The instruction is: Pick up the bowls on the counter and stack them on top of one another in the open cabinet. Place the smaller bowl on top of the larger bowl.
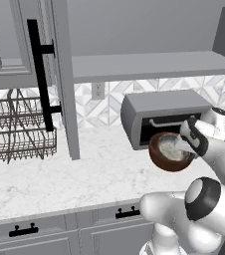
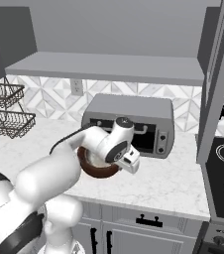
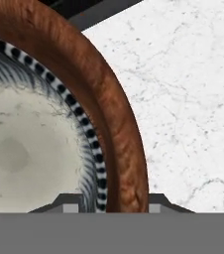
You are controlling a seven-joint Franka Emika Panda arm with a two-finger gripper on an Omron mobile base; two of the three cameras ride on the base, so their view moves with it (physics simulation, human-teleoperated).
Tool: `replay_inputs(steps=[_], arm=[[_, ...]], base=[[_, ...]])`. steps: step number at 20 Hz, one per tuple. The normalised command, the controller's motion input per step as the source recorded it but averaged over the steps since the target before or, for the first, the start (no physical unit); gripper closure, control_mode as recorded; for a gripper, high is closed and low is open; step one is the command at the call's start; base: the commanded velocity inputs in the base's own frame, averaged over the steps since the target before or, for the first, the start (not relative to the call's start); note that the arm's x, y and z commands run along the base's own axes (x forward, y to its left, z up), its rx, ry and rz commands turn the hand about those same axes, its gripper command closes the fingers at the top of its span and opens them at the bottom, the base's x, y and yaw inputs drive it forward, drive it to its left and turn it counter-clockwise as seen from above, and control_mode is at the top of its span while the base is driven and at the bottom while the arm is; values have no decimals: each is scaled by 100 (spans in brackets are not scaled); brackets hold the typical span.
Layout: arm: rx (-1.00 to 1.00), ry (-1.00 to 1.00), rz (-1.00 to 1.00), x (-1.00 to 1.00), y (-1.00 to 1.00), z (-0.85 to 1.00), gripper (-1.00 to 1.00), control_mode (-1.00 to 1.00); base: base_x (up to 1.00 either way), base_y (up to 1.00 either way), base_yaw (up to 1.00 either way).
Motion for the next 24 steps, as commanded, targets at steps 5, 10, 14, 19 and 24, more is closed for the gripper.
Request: replay_inputs(steps=[5, 10, 14, 19, 24], arm=[[0, -20, 0, -66, 3, 100, 100, -100], [0, -24, 0, -76, 7, 100, 100, -100], [0, -17, -1, -25, 0, 100, 100, -100], [0, -4, -12, 27, 0, 100, 100, -100], [3, 0, -13, 53, 1, 100, 100, -100]], base=[[0, 0, 0], [0, 0, 0], [0, 0, 0], [0, 0, 0], [0, 0, 0]])
